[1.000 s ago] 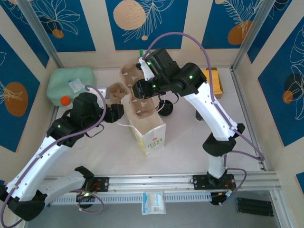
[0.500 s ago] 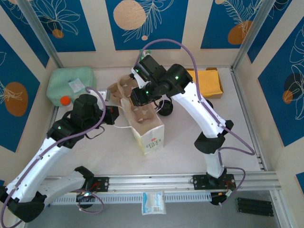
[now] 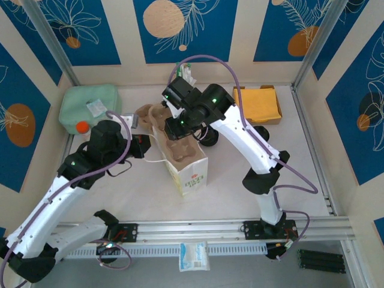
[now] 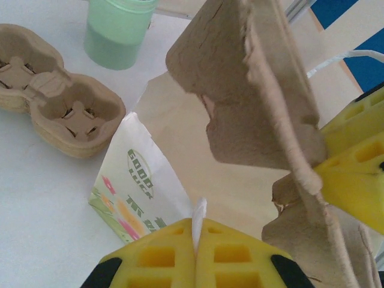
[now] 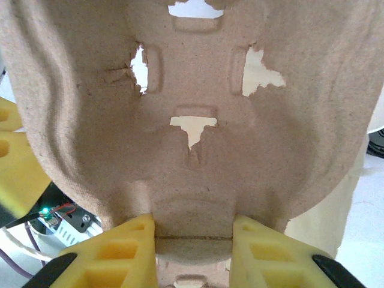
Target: Pack the takeout coffee
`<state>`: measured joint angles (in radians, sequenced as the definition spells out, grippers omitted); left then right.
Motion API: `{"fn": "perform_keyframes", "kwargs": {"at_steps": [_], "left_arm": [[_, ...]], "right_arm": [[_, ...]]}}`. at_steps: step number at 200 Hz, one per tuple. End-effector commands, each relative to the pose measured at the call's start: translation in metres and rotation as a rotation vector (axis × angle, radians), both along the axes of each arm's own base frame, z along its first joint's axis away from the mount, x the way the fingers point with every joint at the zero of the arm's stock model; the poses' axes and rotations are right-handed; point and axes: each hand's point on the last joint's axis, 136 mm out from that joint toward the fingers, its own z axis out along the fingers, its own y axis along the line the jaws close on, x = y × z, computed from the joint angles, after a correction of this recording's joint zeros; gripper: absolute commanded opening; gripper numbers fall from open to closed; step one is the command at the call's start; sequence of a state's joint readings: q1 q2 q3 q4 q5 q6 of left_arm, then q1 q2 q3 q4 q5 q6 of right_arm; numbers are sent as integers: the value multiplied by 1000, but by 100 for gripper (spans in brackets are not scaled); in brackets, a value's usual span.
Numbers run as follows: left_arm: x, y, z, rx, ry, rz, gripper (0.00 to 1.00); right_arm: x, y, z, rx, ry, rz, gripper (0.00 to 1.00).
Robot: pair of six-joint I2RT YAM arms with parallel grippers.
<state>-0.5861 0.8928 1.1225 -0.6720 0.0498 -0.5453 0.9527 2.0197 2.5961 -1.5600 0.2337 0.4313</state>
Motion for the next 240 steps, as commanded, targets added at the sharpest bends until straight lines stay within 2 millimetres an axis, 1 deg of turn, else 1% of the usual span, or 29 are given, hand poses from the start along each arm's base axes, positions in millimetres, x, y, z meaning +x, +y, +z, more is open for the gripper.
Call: {"fn": "perform_keyframes", "kwargs": {"at_steps": [1, 87, 124, 165, 240], "left_arm": [[-1, -2, 3, -33, -4, -6, 0], [-1, -2, 0, -33, 3, -7, 0], [-1, -2, 0, -34, 4, -5, 0], [-2, -1, -1, -31, 6, -2, 0], [-3, -1, -1, -35, 6, -3, 0]], "right_arm": [[-5, 0, -12, -41, 31, -7, 28], [-3, -8, -31, -118, 37, -30, 27], [-4, -11, -38, -152, 45, -38, 27], [-8, -14, -42, -174, 53, -44, 27], [-10, -17, -60, -237, 83, -55, 27]]}}
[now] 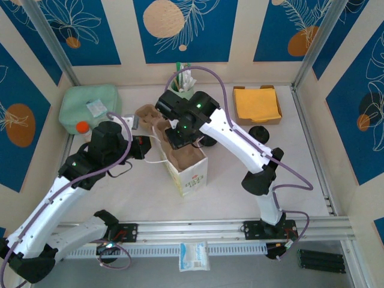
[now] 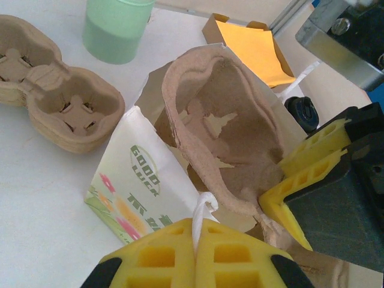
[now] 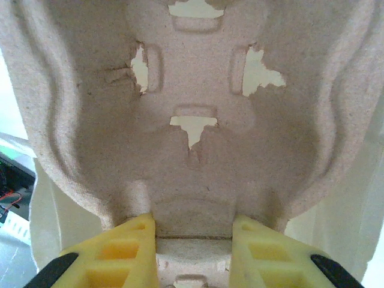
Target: Pack the takeout coffee
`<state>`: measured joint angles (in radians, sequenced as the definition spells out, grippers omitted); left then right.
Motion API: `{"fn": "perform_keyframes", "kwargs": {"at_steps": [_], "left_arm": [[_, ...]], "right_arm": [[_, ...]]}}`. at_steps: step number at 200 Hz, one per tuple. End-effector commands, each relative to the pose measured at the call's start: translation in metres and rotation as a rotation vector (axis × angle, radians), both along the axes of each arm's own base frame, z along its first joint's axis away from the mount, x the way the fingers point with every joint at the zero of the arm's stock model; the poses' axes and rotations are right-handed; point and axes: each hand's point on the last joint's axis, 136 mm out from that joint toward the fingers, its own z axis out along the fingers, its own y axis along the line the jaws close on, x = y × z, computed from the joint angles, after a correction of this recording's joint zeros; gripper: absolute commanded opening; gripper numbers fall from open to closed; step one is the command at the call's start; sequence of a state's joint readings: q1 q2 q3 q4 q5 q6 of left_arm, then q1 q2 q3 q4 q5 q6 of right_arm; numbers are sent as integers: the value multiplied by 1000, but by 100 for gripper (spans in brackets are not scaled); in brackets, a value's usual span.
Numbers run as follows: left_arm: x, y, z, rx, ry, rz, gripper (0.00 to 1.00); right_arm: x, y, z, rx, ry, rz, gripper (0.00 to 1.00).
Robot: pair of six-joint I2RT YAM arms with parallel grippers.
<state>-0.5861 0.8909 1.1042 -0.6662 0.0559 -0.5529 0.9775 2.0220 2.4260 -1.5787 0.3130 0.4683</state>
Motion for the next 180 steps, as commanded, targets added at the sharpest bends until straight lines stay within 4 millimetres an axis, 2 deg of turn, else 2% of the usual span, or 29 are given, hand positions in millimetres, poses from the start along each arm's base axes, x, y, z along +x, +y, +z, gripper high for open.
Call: {"fn": "perform_keyframes", "kwargs": {"at_steps": [1, 180], "left_arm": [[-2, 0, 5, -33, -10, -2, 0], [-4, -2, 4, -46, -5, -11, 0]], "right_arm": [[-5, -4, -9, -47, 22, -14, 27], [1, -8, -39, -149, 39, -54, 28]]}}
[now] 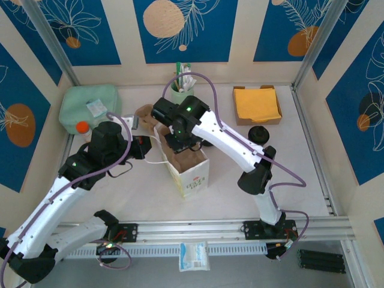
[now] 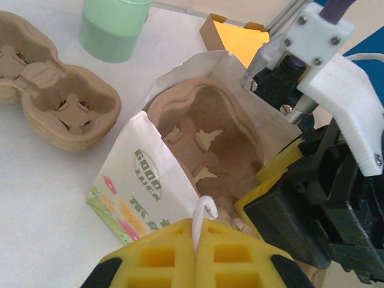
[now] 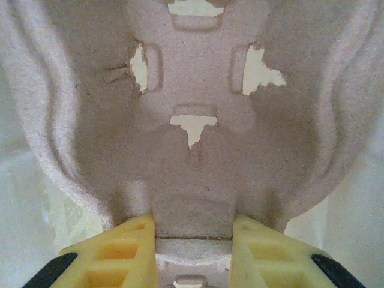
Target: Pack the takeout coffee
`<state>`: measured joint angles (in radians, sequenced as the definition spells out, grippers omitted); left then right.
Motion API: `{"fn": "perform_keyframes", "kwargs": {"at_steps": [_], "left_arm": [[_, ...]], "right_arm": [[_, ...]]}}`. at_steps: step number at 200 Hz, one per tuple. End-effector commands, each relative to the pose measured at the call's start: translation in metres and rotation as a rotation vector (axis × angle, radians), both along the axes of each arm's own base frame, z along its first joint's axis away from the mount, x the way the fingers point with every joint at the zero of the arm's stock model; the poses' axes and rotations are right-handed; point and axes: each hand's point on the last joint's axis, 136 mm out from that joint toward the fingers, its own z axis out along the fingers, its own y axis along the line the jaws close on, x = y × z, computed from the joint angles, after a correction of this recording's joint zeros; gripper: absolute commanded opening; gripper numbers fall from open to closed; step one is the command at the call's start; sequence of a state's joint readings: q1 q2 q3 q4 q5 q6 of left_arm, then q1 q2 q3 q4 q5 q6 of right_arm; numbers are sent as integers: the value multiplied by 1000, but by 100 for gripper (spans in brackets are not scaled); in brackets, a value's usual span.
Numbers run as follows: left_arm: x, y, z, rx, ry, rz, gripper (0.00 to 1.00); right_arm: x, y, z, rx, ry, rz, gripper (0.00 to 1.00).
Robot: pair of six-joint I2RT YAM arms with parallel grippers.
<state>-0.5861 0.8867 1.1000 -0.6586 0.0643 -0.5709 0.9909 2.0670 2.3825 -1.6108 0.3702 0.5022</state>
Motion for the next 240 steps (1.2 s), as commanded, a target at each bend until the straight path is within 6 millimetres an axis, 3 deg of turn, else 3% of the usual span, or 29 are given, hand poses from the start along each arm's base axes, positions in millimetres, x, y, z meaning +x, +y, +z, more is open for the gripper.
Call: {"fn": "perform_keyframes", "kwargs": {"at_steps": [1, 89, 240], "left_arm": [[-3, -1, 3, -26, -11, -13, 0], [-3, -2, 1, -27, -6, -14, 0], [-5, -1, 1, -37, -6, -11, 0]], "right_arm": [[0, -1, -8, -26, 13, -21, 28], [-7, -1, -18, -53, 44, -36, 28], [-22, 3, -55, -115, 135, -46, 29]]}}
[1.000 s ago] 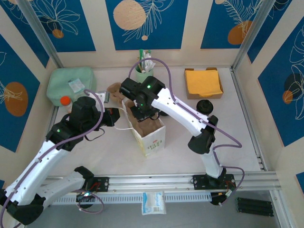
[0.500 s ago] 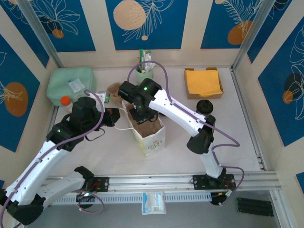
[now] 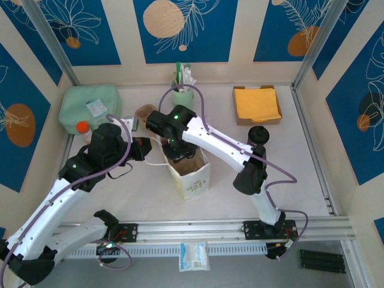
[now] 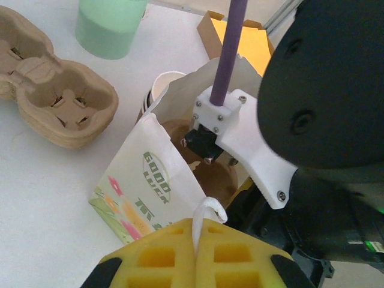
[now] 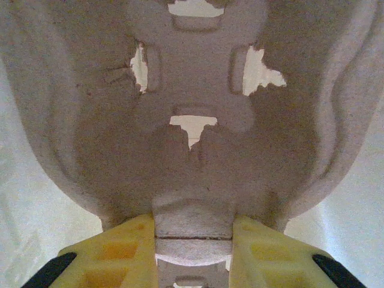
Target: Pack the takeout coffee
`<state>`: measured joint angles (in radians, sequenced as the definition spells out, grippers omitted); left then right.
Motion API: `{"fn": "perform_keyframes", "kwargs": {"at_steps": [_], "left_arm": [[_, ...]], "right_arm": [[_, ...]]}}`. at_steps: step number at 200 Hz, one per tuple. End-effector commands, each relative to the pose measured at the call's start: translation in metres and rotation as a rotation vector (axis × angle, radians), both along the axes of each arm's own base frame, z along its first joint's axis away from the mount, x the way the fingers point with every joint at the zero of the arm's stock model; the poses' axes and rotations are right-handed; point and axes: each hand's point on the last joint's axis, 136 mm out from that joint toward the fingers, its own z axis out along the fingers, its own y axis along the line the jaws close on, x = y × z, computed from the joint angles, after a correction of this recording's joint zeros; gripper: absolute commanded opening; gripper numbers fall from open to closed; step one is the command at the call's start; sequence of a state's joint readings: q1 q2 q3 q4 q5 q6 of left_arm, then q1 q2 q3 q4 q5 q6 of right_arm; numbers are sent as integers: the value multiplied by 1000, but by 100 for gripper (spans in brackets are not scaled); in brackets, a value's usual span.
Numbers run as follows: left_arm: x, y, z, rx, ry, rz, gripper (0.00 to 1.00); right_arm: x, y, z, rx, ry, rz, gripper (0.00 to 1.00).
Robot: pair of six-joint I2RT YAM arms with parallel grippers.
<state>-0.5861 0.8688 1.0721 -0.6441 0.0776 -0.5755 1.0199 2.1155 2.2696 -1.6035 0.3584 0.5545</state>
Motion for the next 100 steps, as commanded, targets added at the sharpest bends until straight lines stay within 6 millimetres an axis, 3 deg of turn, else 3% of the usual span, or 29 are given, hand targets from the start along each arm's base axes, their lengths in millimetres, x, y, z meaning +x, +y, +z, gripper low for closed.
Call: {"fn": "perform_keyframes", "kwargs": {"at_steps": [1, 100], "left_arm": [[-2, 0, 5, -26, -8, -2, 0], [-2, 3, 4, -25, -7, 12, 0]], "right_arm": [[-6, 1, -8, -1, 40, -28, 28], [4, -13, -19, 100, 64, -178, 28]]}}
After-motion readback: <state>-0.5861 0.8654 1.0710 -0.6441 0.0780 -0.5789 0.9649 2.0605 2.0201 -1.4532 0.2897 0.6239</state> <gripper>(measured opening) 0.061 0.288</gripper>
